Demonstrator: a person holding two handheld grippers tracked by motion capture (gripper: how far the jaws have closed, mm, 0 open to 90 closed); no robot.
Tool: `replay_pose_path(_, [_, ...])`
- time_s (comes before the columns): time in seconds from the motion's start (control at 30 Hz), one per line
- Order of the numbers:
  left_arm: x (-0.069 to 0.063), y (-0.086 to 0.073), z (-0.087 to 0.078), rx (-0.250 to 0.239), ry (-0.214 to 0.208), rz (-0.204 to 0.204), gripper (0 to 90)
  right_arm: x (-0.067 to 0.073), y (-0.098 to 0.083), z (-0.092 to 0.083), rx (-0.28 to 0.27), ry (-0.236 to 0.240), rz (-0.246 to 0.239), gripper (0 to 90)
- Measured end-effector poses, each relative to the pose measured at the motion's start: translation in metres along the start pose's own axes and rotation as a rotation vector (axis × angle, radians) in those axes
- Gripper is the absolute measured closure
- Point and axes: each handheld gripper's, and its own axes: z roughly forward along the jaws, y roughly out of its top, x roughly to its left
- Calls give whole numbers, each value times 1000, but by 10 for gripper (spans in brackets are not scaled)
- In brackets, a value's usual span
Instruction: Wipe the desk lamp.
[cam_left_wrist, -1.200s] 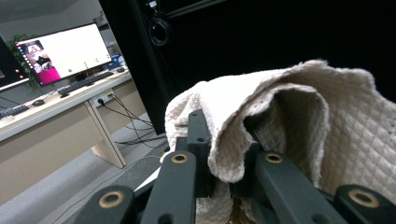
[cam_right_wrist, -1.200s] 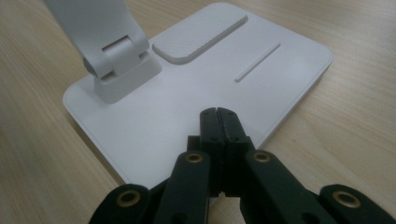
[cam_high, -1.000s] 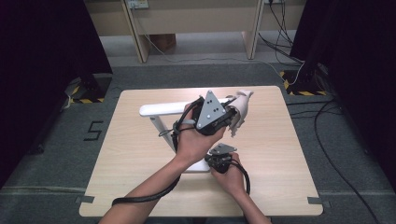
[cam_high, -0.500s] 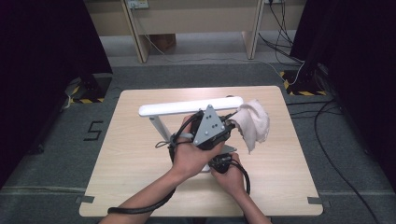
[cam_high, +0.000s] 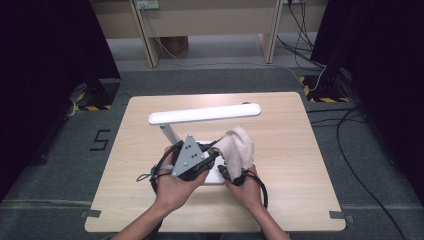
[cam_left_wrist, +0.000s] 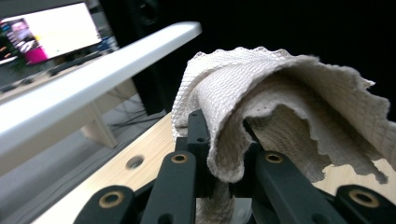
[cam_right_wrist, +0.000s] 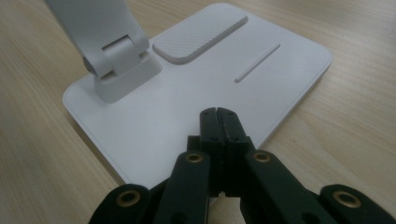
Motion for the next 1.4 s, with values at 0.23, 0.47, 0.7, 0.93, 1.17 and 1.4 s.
replay_pose_path(0.23, [15, -17, -17, 29, 90, -23, 817, 0, 0, 0, -1, 0, 2, 900])
replay_pose_path(0.47, [30, -23, -34, 44, 212, -34, 818, 0, 0, 0, -1, 1, 2, 900])
replay_pose_path(0.7, [39, -23, -43, 57, 304, -56, 820, 0, 0, 0, -2, -2, 2, 900])
replay_pose_path(0.93, [47, -20, -48, 48, 360, -98, 821, 0, 0, 0, -2, -2, 1, 900])
replay_pose_path(1.17, [46, -19, -46, 54, 392, -129, 822, 0, 0, 0, -3, -2, 1, 900])
replay_pose_path(1.4, [48, -19, -47, 53, 398, -153, 823, 0, 0, 0, -3, 0, 0, 900])
